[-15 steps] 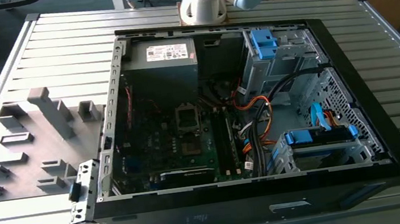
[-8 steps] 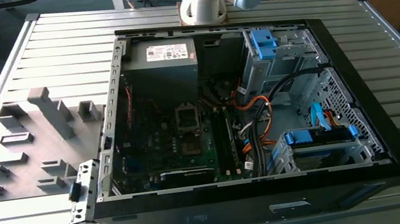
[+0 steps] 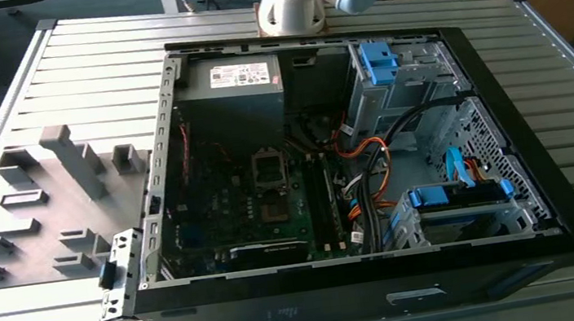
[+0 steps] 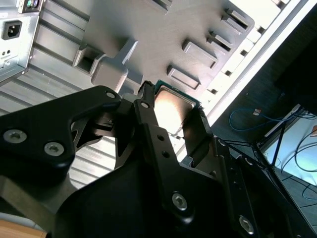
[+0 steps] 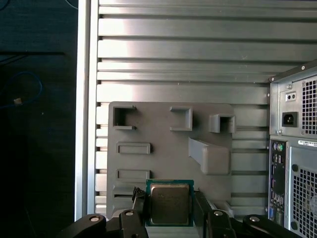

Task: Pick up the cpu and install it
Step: 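Pick up the cpu and move it towards the insertion slot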

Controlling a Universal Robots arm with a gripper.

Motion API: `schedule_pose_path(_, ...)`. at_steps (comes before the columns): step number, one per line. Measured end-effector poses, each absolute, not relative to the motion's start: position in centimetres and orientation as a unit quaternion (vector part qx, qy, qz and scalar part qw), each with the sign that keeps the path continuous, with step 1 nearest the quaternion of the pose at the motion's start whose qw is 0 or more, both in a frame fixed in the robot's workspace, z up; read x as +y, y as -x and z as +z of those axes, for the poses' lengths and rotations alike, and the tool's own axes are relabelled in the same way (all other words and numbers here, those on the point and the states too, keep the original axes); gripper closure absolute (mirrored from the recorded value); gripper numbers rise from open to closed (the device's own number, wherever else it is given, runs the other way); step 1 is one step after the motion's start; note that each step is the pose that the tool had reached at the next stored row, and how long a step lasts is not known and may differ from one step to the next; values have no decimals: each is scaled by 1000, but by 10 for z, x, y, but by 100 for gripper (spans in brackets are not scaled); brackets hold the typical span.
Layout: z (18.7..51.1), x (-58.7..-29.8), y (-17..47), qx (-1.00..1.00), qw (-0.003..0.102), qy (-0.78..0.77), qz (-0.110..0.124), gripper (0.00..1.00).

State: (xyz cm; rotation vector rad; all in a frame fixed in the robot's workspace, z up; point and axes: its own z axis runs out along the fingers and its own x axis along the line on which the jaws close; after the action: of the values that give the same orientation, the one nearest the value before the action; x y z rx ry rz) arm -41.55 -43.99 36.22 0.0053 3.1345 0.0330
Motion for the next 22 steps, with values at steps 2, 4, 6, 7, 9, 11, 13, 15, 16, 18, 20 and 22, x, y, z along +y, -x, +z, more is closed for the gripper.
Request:
schedule_pose_path(2, 362, -440, 415, 1000, 3, -2, 11, 53)
schedule_pose_path(4, 362, -440, 415, 1000, 3, -2, 11, 53)
schedule_pose_path(6, 362, -440, 414, 1000, 3, -2, 10, 53)
schedule_pose_path(7, 362, -440, 413, 1000, 3, -2, 11, 53)
schedule_pose_path(9, 362, -440, 410, 1000, 3, -2, 10, 53)
schedule_pose_path(11, 362, -440, 407, 1000, 3, -2, 11, 53)
schedule_pose_path(13, 362, -440, 404, 1000, 3, -2, 11, 53)
schedule_pose_path(15, 362, -441, 401, 1000, 2, -2, 11, 53)
schedule_pose_path(16, 362, -441, 398, 1000, 2, -2, 11, 53)
schedule_pose_path(18, 362, -441, 394, 1000, 2, -2, 11, 53)
schedule_pose_path(20, 362, -442, 390, 1000, 1, -2, 11, 53)
schedule_pose_path(22, 362, -442, 385, 1000, 0, -2, 11, 53)
